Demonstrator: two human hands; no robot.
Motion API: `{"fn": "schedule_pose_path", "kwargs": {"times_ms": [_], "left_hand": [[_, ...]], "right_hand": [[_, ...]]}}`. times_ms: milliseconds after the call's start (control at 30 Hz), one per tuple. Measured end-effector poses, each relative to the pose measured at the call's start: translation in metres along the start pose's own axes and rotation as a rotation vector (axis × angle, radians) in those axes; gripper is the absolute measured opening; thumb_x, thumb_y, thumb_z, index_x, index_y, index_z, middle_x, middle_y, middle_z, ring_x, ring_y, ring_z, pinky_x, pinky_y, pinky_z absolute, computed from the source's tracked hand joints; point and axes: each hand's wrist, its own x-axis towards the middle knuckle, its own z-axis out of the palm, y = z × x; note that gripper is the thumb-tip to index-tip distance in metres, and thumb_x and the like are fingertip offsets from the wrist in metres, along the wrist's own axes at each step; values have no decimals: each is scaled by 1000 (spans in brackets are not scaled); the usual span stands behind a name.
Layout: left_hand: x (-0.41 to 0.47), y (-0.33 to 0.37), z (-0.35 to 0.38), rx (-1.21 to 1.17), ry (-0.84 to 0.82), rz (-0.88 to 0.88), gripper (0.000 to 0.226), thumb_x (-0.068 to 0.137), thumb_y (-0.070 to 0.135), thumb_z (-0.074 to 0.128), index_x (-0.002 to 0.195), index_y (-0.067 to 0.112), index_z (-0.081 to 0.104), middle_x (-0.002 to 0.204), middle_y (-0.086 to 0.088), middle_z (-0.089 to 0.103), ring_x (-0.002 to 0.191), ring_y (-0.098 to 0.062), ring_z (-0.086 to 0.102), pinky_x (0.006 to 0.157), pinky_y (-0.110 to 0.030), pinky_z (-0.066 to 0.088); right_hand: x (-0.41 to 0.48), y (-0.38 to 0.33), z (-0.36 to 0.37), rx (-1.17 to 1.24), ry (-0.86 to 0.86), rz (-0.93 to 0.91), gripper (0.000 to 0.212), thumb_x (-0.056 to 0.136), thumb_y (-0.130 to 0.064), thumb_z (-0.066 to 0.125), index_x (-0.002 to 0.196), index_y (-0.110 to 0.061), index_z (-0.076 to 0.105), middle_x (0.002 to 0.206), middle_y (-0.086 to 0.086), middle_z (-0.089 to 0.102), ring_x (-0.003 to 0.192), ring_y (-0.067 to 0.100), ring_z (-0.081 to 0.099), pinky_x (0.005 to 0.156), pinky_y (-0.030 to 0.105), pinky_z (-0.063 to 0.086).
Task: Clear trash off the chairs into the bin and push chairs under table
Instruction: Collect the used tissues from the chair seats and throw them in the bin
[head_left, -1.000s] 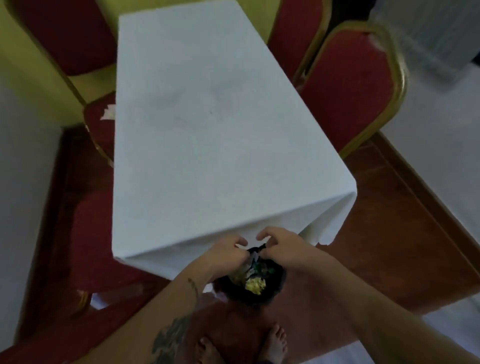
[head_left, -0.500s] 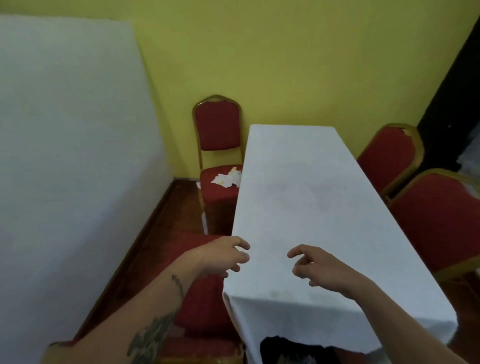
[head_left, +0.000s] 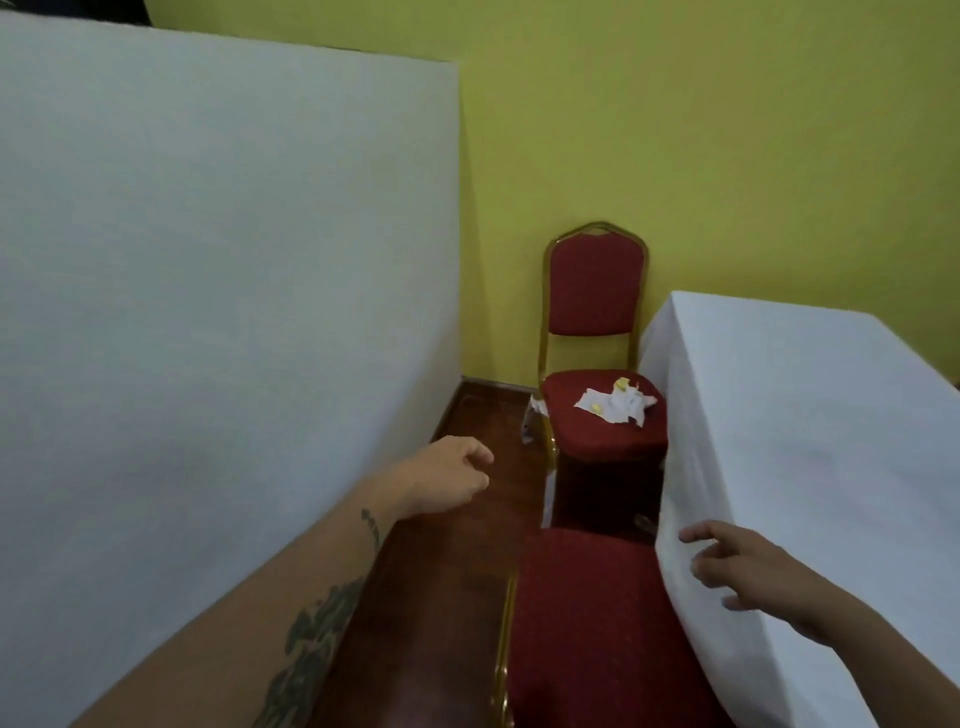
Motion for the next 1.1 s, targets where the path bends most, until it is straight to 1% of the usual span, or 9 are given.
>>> {"fn": "schedule_pose_path", "kwargs": {"times_ms": [133, 333, 500, 600, 667, 800, 900, 1000, 1100], "left_hand": [[41, -31, -54, 101, -40, -8, 40, 96, 22, 53, 136, 20, 53, 102, 4, 60, 105, -20, 64, 96, -35, 52], [137, -47, -92, 293, -168, -7, 44, 94, 20, 52, 138, 20, 53, 106, 0, 61, 105, -21, 62, 95, -36, 52], [227, -43, -106, 406, -259, 43, 43, 98, 21, 51, 140, 21, 49, 125, -4, 57, 114, -21, 58, 94, -31, 47], [281, -40, -107, 477, -343, 44, 44, 97, 23, 53, 141, 22, 49, 136, -7, 54, 120, -24, 56, 97, -31, 45], [311, -32, -108, 509, -382, 69, 45, 97, 21, 54, 142, 21, 48, 135, -8, 53, 120, -24, 55, 90, -27, 44], [362, -11, -105, 520, -442, 110, 45, 94, 20, 56, 139, 19, 51, 109, -2, 56, 93, -16, 58, 68, -23, 44], [405, 9, -101, 546, -468, 147, 45, 91, 20, 57, 136, 20, 54, 114, -1, 58, 96, -15, 59, 68, -20, 44], [451, 27, -98, 556, -509, 157, 46, 88, 21, 58, 134, 24, 55, 122, -1, 59, 104, -15, 61, 78, -22, 49], [512, 44, -96, 543, -524, 209, 34, 84, 23, 59, 117, 29, 65, 125, -2, 59, 107, -16, 60, 79, -23, 50]], "right_hand": [[53, -37, 32, 11, -12, 20, 31, 95, -14, 63, 123, -27, 60, 112, 12, 62, 105, 25, 64, 91, 43, 56], [128, -64, 51, 64, 46, 77, 33, 97, -14, 62, 128, -23, 55, 104, 15, 64, 85, 23, 60, 77, 38, 53], [201, -78, 48, 113, 148, 94, 36, 95, -17, 63, 130, -25, 55, 111, 14, 65, 102, 30, 65, 90, 45, 55], [239, -89, 42, 157, 173, 158, 37, 96, -15, 63, 131, -23, 55, 110, 17, 64, 95, 28, 64, 87, 44, 55], [258, -98, 34, 207, 198, 189, 37, 95, -15, 63, 130, -25, 54, 103, 12, 62, 89, 23, 60, 84, 43, 55], [287, -110, 21, 247, 225, 246, 36, 92, -17, 63, 126, -27, 55, 102, 7, 63, 83, 19, 59, 71, 36, 53], [311, -116, 8, 286, 249, 294, 36, 91, -15, 62, 125, -25, 55, 96, 7, 61, 78, 17, 56, 64, 32, 47], [336, -122, -6, 291, 241, 351, 36, 92, -15, 60, 126, -25, 53, 105, 6, 61, 82, 17, 56, 66, 31, 47], [375, -124, -22, 274, 252, 414, 39, 89, -15, 61, 126, -24, 54, 97, 4, 60, 75, 16, 56, 60, 28, 46]]}}
